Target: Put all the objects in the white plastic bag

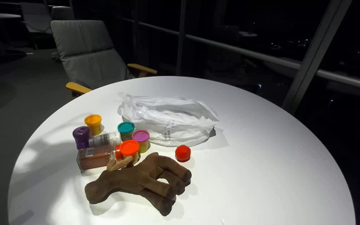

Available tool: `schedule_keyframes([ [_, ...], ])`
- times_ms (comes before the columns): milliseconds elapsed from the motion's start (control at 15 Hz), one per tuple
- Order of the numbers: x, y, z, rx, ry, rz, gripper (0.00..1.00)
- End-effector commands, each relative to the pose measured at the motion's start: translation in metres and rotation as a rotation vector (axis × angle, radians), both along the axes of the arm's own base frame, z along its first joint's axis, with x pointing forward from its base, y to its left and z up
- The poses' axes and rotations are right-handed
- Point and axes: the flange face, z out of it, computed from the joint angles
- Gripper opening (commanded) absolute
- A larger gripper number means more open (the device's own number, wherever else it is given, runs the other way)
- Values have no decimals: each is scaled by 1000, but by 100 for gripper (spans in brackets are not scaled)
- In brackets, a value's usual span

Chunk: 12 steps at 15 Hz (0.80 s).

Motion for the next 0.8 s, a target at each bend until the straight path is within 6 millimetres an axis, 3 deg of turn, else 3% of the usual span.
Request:
schedule_keyframes([
  [0,0,0,4,1,-7,0,100],
  [733,0,0,11,4,-24,0,100],
])
